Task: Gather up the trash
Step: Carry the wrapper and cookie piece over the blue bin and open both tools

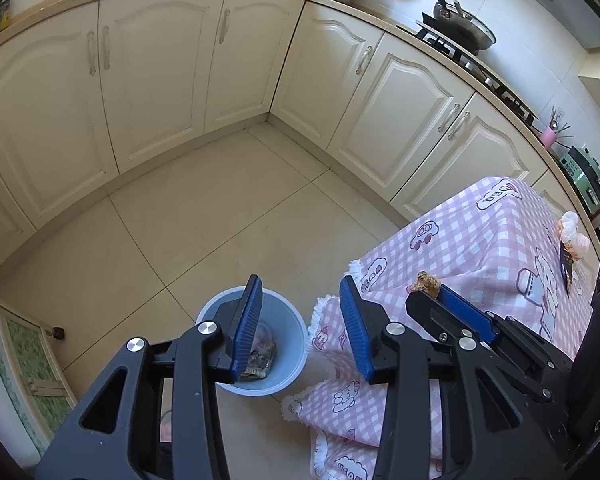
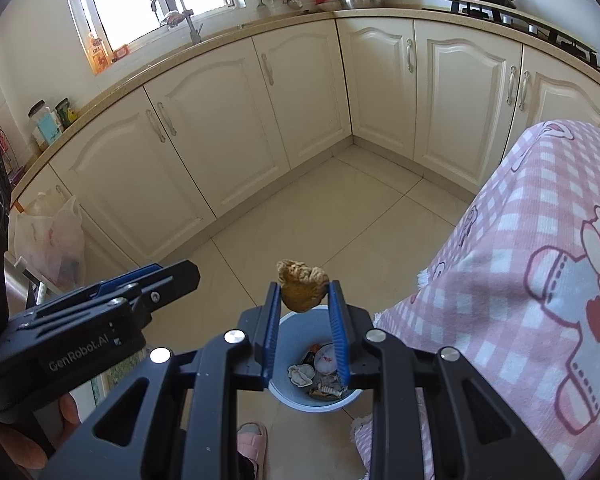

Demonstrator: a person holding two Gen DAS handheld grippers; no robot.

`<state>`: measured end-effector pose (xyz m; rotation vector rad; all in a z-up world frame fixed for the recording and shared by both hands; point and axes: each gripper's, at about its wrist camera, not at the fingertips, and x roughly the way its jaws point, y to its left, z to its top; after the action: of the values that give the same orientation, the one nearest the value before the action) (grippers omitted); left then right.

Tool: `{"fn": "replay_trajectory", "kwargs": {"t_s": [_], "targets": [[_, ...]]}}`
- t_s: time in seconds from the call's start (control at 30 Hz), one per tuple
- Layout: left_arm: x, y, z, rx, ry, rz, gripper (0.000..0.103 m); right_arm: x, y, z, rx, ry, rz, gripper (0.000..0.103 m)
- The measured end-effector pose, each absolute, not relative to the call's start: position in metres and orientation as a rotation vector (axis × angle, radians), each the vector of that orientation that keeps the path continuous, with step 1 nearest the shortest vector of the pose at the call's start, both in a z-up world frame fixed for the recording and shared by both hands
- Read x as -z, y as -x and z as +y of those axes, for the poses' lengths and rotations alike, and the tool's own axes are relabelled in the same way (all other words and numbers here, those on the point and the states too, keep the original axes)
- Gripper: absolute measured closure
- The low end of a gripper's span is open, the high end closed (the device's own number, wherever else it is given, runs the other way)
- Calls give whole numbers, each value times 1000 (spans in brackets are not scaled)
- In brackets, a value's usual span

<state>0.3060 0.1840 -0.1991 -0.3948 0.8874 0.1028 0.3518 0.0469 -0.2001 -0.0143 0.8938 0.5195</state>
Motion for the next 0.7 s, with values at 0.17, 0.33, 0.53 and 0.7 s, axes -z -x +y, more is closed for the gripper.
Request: {"fn": "replay_trajectory", "kwargs": {"t_s": [0.17,0.33,0.53,0.7], "targets": [[198,-303,186,-112,399,881,63,199,-352,52,-526,19,889,79],[195,-299,192,-129,407,870,60,195,-356,58,-533,21,873,79],[187,-294,200,-156,412,845,58,184,-363,67,-540,17,836,76],[179,-289,198,-164,393,826,57,173,-363,66,-530,11,797,65]]}}
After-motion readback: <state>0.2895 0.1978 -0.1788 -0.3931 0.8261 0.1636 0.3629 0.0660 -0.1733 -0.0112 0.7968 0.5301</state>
